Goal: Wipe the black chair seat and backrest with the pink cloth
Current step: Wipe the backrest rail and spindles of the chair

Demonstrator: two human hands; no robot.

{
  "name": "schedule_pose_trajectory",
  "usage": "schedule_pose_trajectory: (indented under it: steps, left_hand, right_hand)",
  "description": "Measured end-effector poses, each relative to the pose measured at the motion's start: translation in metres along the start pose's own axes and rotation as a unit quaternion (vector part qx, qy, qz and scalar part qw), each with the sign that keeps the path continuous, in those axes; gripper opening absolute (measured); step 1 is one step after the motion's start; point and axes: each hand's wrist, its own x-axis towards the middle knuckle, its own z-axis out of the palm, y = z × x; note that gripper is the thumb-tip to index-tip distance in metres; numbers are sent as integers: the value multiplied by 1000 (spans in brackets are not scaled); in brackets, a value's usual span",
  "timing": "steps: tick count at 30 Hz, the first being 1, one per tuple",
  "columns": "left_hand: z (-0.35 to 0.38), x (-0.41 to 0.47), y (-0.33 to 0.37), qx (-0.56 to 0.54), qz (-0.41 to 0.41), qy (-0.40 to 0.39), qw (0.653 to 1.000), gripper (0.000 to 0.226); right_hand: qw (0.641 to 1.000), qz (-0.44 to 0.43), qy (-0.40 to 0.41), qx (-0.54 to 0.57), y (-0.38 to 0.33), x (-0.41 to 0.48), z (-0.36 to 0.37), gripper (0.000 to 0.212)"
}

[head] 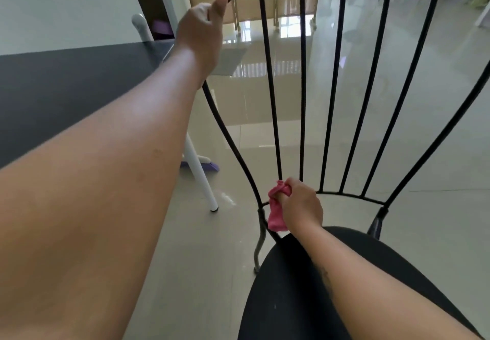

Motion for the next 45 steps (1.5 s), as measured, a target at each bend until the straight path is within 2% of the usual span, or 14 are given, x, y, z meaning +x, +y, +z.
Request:
schedule_pose_trajectory:
  steps: [6,16,20,23,29,31,33,36,38,40,42,45]
  left_hand:
    - [-4,-14,8,24,3,13,1000,46]
    - [-29,-71,33,-18,0,11,1000,47]
    - [-43,-93,40,-42,-7,-8,999,51]
    - [-51,-106,44,-63,-20,-31,997,50]
    - [-68,-123,54,-157,-109,-101,976,44]
    - [-74,-133,57,-135,-137,-112,975,45]
    - [-77,-143,59,-88,-130,-76,985,44]
    - [-77,-163,65,-11,-80,36,996,42]
    - [-79,-180,74,-25,-34,72,997,36]
    - [-79,-196,81,-109,-19,29,993,42]
    - [-78,-209,85,-153,-24,-49,987,62]
    - [-71,-216,89,-212,-38,-96,972,79]
  right_hand:
    - [998,-60,-4,34,-36,7,-36,9]
    - [966,-211,114,93,-161,-6,-133,14]
    - [951,-226,180,107,-206,-14,-160,16]
    - [943,-235,197,129,-220,-24,-169,17]
    - [955,-228,107,157,-210,-46,-191,21]
    - [960,-224,69,155,-204,-54,-203,17]
    - [966,-213,23,144,-197,-62,-215,15]
    - [974,-199,-22,108,-194,-72,-230,20]
    - [975,-204,-42,80,-195,-80,-239,19]
    - [970,-219,-75,70,-197,-89,-250,17]
    - [963,-239,-105,68,-199,-97,-257,15]
    - [958,-266,-95,44,-199,-102,-253,13]
